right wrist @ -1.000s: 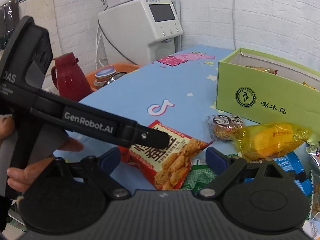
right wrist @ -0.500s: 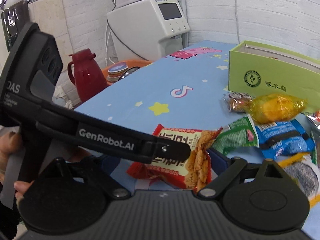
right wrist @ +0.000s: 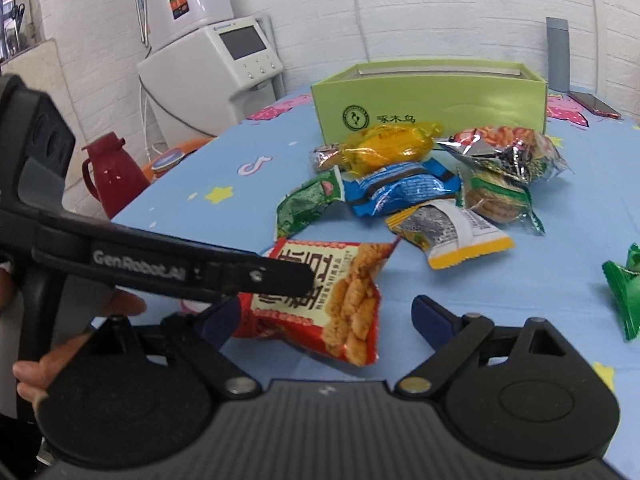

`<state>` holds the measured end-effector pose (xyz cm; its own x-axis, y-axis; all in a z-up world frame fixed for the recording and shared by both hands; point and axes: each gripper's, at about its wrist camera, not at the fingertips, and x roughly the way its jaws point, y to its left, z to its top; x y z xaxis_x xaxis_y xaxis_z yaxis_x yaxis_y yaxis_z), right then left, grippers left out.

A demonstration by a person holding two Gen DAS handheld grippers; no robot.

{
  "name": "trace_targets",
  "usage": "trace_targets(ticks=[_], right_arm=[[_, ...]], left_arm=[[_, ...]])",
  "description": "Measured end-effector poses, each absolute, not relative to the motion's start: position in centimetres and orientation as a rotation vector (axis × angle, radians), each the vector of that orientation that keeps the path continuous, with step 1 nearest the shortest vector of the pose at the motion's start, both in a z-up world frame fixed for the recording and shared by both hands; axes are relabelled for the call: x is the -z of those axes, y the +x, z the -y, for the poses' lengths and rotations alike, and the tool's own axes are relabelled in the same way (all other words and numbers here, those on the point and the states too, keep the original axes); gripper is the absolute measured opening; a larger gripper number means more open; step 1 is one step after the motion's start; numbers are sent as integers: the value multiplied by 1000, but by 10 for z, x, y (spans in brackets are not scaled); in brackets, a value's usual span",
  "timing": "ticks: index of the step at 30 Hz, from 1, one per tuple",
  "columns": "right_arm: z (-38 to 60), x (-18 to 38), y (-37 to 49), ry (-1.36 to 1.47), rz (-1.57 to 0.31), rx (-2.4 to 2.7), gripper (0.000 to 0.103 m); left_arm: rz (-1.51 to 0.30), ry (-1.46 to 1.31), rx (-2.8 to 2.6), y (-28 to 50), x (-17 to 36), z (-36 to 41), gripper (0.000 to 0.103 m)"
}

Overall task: Organize snacks
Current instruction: 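Grasp the red bean-snack bag with the left tool and lift, then carry the red bag into the green box and open the left tool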

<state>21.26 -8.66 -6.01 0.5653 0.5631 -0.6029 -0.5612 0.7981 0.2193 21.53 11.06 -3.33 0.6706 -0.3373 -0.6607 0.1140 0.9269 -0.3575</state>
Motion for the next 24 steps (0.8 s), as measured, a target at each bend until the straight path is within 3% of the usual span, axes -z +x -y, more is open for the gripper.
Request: trace_targets(ticks=[3,6,8,9,10,13,24], right_arm=[[94,58,209,10,-691,-683,93],[84,62,213,-41,-689,-695,92],[78,70,217,-64,-709,-714,82],[76,74,217,-65,-718,-729,81],[74,75,215,-70,-702,-734,70],[70,64,213,-71,-706,-738,66],[50,-15,280,-156,-518,-718,70]], left_arm=[[-808,-323,251,215,35,-114,67],[-852,-345,263,222,44,-108,57],[-828,-315,254,219,45,-102,56],[-824,-320,264,218,46,-101,44],[-833,-353,290,220,47,-103,33],[-844,-406,306,226,42,-107,23],[-677,-407,339,312,-49,-126,23]])
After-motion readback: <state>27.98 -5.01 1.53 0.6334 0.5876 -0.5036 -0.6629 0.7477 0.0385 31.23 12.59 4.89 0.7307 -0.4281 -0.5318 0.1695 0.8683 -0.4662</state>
